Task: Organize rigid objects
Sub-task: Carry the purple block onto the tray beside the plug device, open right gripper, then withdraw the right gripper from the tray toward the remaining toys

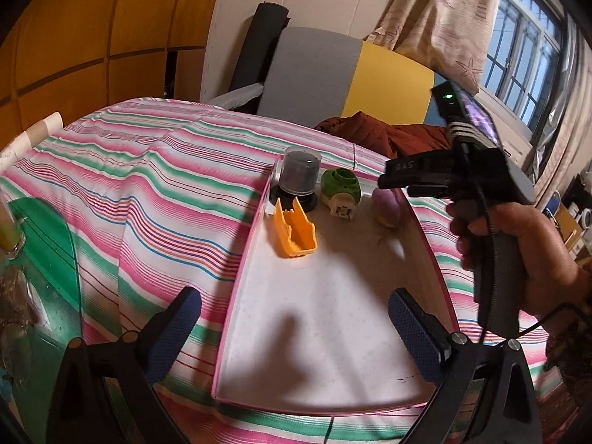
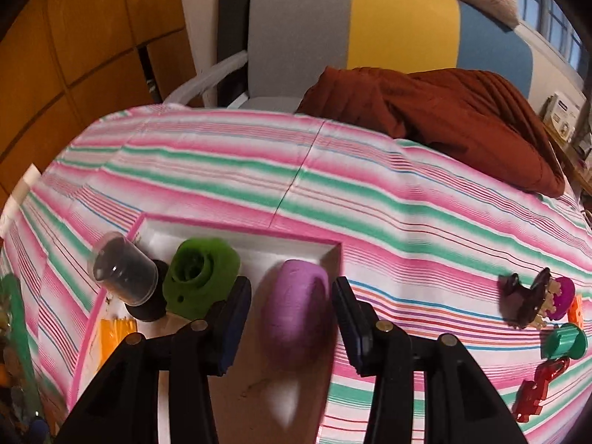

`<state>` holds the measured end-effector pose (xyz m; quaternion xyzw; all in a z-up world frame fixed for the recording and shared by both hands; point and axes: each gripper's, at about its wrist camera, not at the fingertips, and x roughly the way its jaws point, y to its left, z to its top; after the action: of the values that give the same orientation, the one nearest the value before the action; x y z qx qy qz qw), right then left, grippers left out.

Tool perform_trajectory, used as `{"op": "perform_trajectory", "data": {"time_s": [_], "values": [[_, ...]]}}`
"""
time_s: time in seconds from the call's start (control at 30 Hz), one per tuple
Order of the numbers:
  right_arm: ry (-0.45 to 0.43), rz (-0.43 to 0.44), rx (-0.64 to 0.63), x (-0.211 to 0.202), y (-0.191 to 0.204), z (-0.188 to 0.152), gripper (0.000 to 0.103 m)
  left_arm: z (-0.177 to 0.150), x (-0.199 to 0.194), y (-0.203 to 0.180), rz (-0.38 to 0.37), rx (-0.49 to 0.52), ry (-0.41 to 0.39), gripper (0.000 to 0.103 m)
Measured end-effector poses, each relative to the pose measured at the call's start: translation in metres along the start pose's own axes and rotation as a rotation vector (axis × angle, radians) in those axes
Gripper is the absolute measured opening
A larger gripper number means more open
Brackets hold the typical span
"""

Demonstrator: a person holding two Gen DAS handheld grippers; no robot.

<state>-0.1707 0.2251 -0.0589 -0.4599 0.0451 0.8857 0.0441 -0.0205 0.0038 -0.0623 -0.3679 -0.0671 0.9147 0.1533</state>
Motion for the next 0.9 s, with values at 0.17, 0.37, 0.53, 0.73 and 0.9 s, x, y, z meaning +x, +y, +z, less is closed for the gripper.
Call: {"op": "perform_trajectory", "data": {"time_s": [0.17, 0.37, 0.53, 0.73, 0.9], "values": [[-0.013, 0.069, 0.049, -0.019, -0.009, -0.010, 0.046, -0.001, 0.001, -0.003, 0.003, 0.000, -0.003, 0.102], [0.000, 0.114, 0.034, -0.037, -0.005, -0.036, 0.046, -0.003, 0.001, -0.008, 0.014, 0.014, 0.004, 0.102], [-0.017, 0.133, 0.006, -0.052, -0.002, -0.057, 0.046, -0.005, -0.001, -0.010, 0.031, 0.016, 0.004, 0.102], [0.001, 0.138, 0.024, -0.060, -0.006, -0.074, 0.046, -0.008, -0.004, -0.011, 0.021, 0.007, 0.006, 0.102], [0.018, 0.167, 0.062, -0.068, -0.014, -0.091, 0.046, -0.010, -0.007, -0.014, 0.016, 0.008, 0.004, 0.102]]}}
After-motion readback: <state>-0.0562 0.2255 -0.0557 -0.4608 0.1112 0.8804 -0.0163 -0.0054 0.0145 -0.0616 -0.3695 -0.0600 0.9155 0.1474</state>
